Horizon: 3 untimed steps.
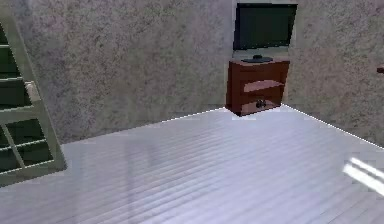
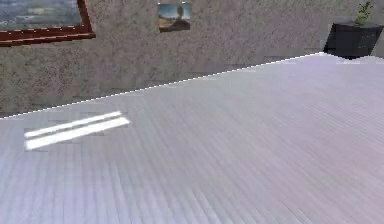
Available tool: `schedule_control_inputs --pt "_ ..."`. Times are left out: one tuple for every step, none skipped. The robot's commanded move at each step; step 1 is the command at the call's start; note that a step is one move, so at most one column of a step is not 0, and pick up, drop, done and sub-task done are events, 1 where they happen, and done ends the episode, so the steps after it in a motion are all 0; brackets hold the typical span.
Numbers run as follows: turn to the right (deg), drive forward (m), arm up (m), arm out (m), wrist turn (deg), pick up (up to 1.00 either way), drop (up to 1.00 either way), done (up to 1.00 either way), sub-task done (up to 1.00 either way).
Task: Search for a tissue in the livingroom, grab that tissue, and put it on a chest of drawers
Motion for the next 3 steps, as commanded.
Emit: schedule_control_inputs --pt "42.0 0.0 0.0 0.0 0.0 0.0 0.0 0.0 0.0" --pt "0.0 0.05 0.0 0.0 0.0 0.0 0.0 0.0 0.0" --pt "-45.0 0.0 0.0 0.0 0.0 0.0 0.0 0.0 0.0"
